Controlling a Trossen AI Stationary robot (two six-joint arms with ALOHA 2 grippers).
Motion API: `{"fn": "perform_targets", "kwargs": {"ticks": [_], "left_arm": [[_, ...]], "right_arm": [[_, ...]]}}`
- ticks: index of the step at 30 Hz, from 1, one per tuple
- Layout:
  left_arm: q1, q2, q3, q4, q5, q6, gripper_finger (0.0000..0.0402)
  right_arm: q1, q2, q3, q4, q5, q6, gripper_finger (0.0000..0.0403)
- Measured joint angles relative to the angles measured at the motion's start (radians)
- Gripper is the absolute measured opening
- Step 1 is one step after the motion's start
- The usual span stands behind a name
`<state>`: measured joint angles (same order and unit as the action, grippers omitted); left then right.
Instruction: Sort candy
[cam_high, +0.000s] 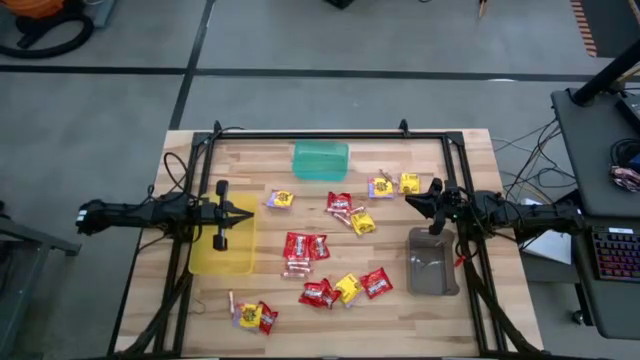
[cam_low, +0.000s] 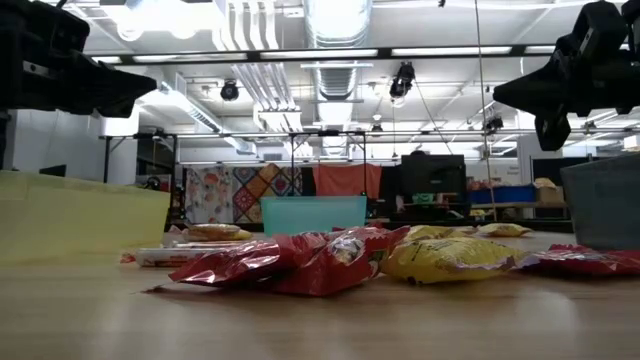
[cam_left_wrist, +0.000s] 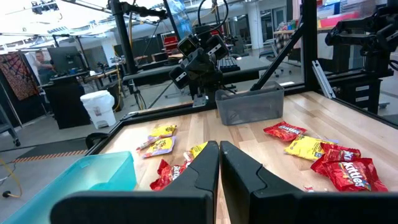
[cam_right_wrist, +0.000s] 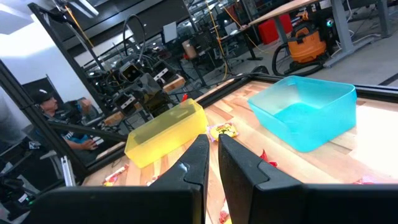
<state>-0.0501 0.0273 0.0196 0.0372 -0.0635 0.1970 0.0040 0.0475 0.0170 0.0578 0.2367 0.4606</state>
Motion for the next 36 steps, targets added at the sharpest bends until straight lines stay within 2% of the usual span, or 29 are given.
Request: {"fn": "perform_targets", "kwargs": {"ticks": [2, 4, 8, 11, 15, 20, 24, 26, 28, 30, 36], "left_arm": [[0.000, 0.000, 0.000, 0.010, -0.001, 0.013, 0.0000], [0.000, 0.002, 0.000, 0.091, -0.010, 0.023, 0.0000], [0.000, 0.005, 0.000, 0.321, 0.006, -0.179, 0.0000], [0.000, 0.003, 0.000, 0.464, 0.006, -0.271, 0.0000], [0.000, 0.003, 0.000, 0.567, 0.010, -0.287, 0.0000], [0.000, 0.010, 0.000, 0.591, 0.005, -0.445, 0.0000], [-0.001, 0.074, 0.000, 0.566, -0.014, -0.584, 0.0000], [-0.001, 0.119, 0.000, 0.565, -0.043, -0.710, 0.0000], [-0.001, 0.173, 0.000, 0.564, -0.053, -0.877, 0.0000], [-0.001, 0.232, 0.000, 0.563, -0.053, -0.979, 0.0000], [-0.001, 0.384, 0.000, 0.563, -0.089, -1.025, 0.0000]], "right_arm": [[0.000, 0.000, 0.000, 0.000, 0.000, 0.000, 0.0029], [0.000, 0.000, 0.000, 0.000, 0.000, 0.000, 0.0029], [0.000, 0.000, 0.000, 0.002, 0.000, 0.000, 0.0029], [0.000, 0.000, 0.000, 0.003, 0.002, 0.000, 0.0029], [-0.003, 0.000, -0.001, 0.062, 0.106, 0.002, 0.0029], [-0.002, 0.000, -0.001, 0.102, 0.113, 0.002, 0.0029], [-0.002, 0.000, -0.001, 0.100, 0.113, 0.001, 0.0029], [-0.002, 0.000, -0.001, 0.100, 0.118, -0.001, 0.0029], [-0.002, 0.000, -0.001, 0.100, 0.160, -0.019, 0.0029], [-0.002, 0.000, -0.001, 0.092, 0.202, -0.069, 0.0029], [-0.003, 0.000, -0.001, 0.083, 0.213, -0.113, 0.0028]]}}
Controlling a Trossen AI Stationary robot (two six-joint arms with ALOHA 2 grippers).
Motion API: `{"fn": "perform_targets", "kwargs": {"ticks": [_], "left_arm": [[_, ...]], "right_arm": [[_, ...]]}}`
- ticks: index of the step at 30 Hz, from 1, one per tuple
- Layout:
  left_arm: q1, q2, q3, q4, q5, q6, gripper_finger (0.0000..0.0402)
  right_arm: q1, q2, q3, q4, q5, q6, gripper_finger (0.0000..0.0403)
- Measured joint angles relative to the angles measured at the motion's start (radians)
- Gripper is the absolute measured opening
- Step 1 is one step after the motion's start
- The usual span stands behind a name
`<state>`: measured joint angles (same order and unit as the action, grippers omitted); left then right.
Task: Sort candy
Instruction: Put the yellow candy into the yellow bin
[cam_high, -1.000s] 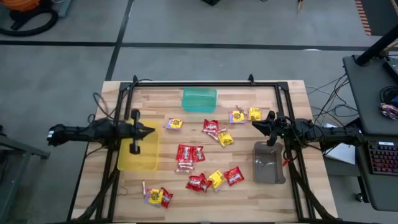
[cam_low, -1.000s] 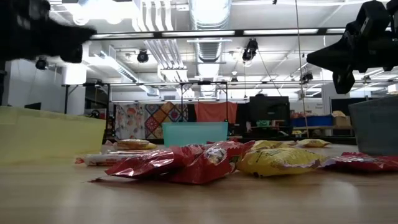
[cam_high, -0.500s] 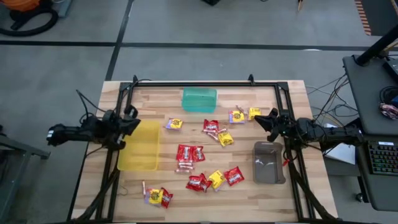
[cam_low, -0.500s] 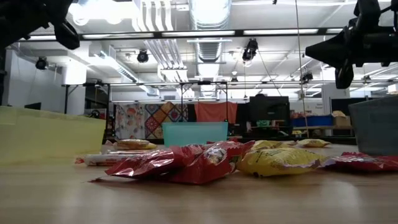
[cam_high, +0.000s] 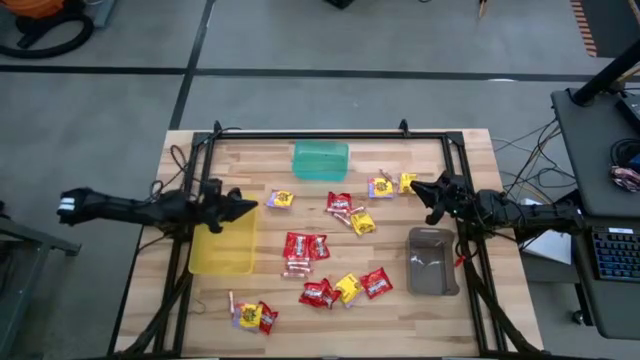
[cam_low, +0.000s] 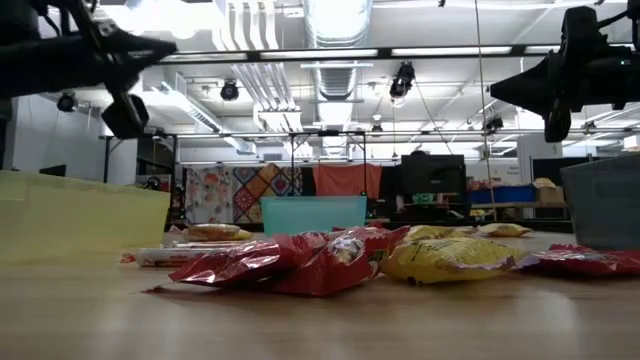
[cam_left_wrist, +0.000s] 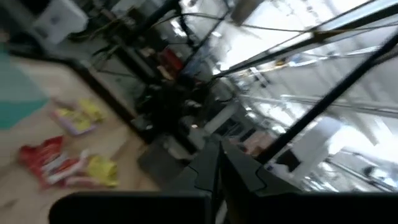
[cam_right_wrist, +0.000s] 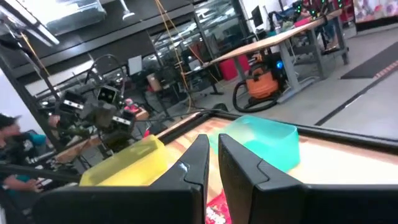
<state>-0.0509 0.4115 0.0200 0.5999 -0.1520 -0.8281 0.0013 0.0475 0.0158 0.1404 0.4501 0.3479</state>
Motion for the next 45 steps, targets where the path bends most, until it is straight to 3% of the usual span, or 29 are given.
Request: {"fn": "perform_targets", "kwargs": {"ticks": [4, 9, 13, 17, 19, 27, 39, 45], "left_arm": [[0.003, 0.096, 0.025, -0.028, -0.034, 0.006, 0.0000], [0.003, 0.212, 0.166, -0.168, -0.034, 0.133, 0.0000], [0.002, 0.314, 0.358, -0.528, -0.059, 0.405, 0.0000], [0.004, 0.455, 0.539, -0.891, -0.279, 0.514, 0.0000], [0.004, 0.524, 0.611, -0.960, -0.297, 0.623, 0.0000], [0.011, 0.750, 0.777, -1.074, -0.249, 0.896, 0.0017], [0.052, 0.905, 0.751, -1.006, -0.196, 0.927, 0.0157], [0.135, 1.024, 0.750, -0.928, -0.197, 0.995, 0.0180]], "right_arm": [[0.000, 0.000, 0.000, 0.007, 0.054, -0.020, 0.0028], [0.000, 0.000, 0.000, 0.006, 0.075, -0.023, 0.0028], [0.000, 0.000, 0.000, -0.005, 0.075, -0.008, 0.0028], [0.001, 0.001, 0.000, -0.009, 0.071, -0.003, 0.0028], [0.001, 0.001, 0.000, -0.014, 0.067, 0.000, 0.0028], [0.001, 0.001, 0.001, -0.047, 0.067, 0.000, 0.0028], [0.001, 0.008, 0.003, -0.084, 0.066, 0.048, 0.0028], [0.001, 0.008, 0.003, -0.086, 0.066, 0.046, 0.0028]]}}
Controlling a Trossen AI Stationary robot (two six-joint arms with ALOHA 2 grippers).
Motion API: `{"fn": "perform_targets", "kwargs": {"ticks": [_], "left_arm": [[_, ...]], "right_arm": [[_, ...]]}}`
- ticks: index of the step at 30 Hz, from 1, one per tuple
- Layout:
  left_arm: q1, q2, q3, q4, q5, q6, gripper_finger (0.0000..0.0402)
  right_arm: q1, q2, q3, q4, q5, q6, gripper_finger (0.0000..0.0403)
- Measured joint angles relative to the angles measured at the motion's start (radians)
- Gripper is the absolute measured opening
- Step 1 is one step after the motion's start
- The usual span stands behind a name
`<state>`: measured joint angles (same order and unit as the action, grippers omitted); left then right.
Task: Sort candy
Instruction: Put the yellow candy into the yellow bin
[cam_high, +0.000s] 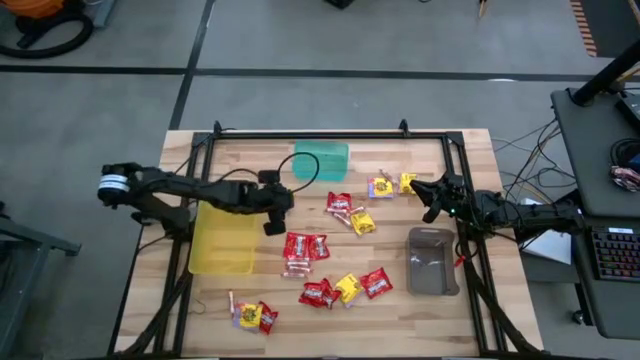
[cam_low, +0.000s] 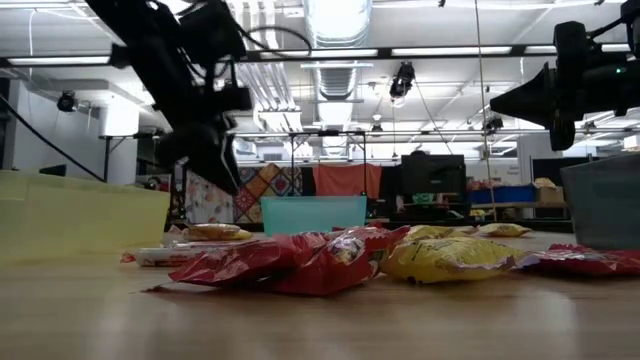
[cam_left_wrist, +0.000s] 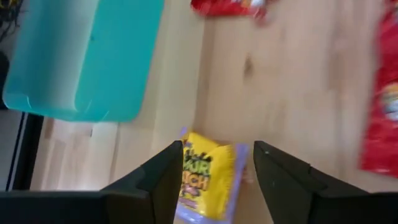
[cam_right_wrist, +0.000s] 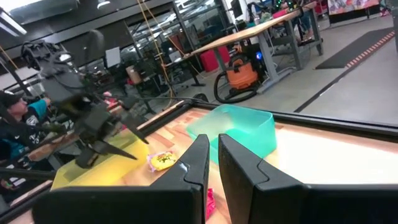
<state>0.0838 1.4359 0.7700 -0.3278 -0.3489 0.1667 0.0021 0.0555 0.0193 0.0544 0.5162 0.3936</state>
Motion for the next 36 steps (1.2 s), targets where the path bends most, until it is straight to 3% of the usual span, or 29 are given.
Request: {"fn": "perform_targets", "kwargs": {"ticks": [22, 28, 36], "left_arm": [[0.095, 0.189, 0.001, 0.034, 0.079, -0.013, 0.0134], [0.101, 0.207, 0.003, 0.042, 0.101, -0.023, 0.0094], [0.101, 0.194, 0.003, 0.040, 0.112, -0.017, 0.0006]], "right_arm": [[0.000, 0.000, 0.000, -0.004, 0.000, -0.001, 0.0028], [0.000, 0.000, -0.001, -0.004, 0.000, -0.006, 0.0028], [0.000, 0.000, -0.001, -0.004, -0.001, -0.013, 0.0028]]}}
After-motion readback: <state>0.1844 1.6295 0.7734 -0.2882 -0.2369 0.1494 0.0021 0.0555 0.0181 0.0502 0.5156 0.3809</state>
